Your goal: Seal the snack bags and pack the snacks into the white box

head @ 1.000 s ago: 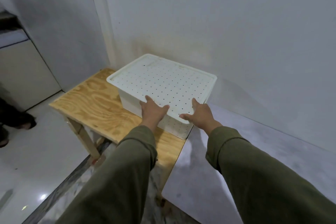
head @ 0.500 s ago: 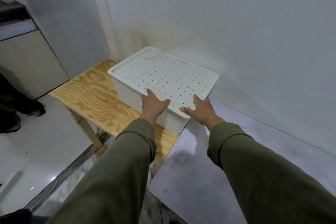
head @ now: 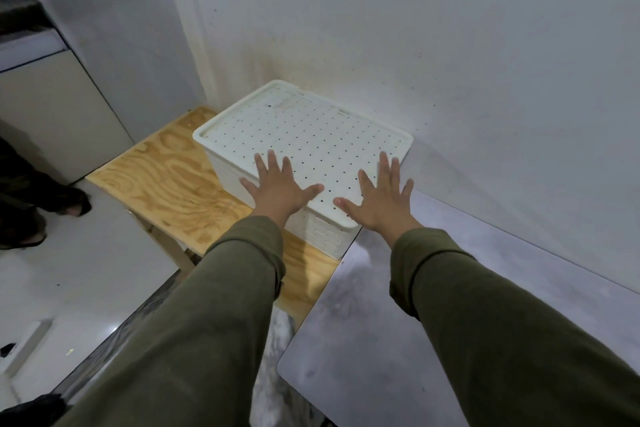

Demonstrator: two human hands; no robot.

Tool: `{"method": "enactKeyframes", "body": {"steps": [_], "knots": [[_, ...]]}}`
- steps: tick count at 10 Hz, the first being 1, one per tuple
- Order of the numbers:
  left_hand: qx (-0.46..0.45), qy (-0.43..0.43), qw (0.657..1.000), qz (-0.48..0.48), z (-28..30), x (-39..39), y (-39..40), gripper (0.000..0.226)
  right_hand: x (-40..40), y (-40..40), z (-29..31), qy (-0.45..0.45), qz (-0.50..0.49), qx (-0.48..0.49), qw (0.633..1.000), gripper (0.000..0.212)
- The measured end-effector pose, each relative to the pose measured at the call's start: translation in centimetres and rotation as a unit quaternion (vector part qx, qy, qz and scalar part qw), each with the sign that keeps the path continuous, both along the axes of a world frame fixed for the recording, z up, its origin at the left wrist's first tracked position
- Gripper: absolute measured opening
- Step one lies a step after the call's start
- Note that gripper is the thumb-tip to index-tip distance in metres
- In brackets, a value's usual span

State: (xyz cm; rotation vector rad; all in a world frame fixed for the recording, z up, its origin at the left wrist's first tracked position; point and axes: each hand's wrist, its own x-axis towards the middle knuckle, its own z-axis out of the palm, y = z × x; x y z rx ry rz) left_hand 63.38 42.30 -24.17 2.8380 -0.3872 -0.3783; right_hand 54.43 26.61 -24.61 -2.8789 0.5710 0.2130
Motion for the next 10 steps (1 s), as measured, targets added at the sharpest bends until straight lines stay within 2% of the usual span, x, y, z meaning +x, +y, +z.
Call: {"method": "enactKeyframes", "body": {"steps": [1,4,6,7,8,9,10], "knots": [[0.069,-0.016,0.996,-0.051,-0.4,0.7,-0.1,0.088,0.8,0.1,-0.2,0.041,0.010,0.042,0.998,0.087],[0.198,-0.024,0.977,-0.080,2.2,2.3,-1.1,0.074,1.8,0.2,0.5,0.077,-0.011,0.078,0.994,0.075],[0.212,-0.013,0.970,-0.115,2.8,4.2,-1.0,0.058,2.2,0.6,0.8,0.074,-0.039,0.096,0.992,0.073],[0.199,-0.014,0.966,-0.164,3.3,5.5,-0.5,0.050,2.4,1.2,1.0,0.024,-0.074,0.111,0.991,0.071],[0.161,-0.007,0.965,-0.207,3.2,6.5,0.2,0.047,2.8,2.5,0.4,-0.030,-0.118,0.096,0.988,0.064],[0.043,-0.006,0.969,-0.242,3.1,7.3,1.7,0.050,3.1,3.9,0.2,-0.122,-0.158,0.084,0.976,0.050],[-0.202,-0.091,0.931,-0.292,1.2,5.5,5.3,0.037,0.6,8.0,-0.2,-0.356,-0.197,0.104,0.908,0.037]]}}
